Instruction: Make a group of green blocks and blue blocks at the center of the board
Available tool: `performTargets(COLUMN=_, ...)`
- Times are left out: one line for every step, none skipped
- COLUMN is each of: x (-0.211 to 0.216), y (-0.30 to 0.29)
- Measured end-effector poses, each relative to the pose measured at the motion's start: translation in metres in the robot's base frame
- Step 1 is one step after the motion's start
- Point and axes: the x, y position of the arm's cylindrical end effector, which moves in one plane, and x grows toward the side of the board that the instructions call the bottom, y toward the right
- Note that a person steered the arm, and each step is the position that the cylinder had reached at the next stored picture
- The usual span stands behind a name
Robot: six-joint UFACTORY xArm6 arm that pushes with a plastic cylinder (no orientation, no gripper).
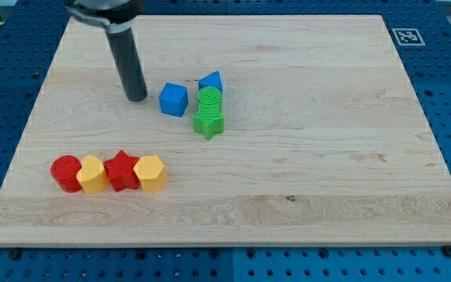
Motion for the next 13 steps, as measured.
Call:
performTargets(x=0.006, y=0.044)
performTargets(x=0.006, y=0.111)
performTargets(x=0.006, y=0.111)
performTargets(x=0.006, y=0.070)
performTargets(x=0.006, y=0.022)
performTargets(x=0.007, y=-0.023)
performTargets(x=0.026, y=-0.014)
performTargets(x=0.036, y=0.034)
performTargets(x=0.053, y=0.079)
performTargets(x=0.061, y=0.101)
performTargets(x=0.062, y=0.128)
performTargets(x=0.062, y=0.115)
performTargets(x=0.058, y=0.061)
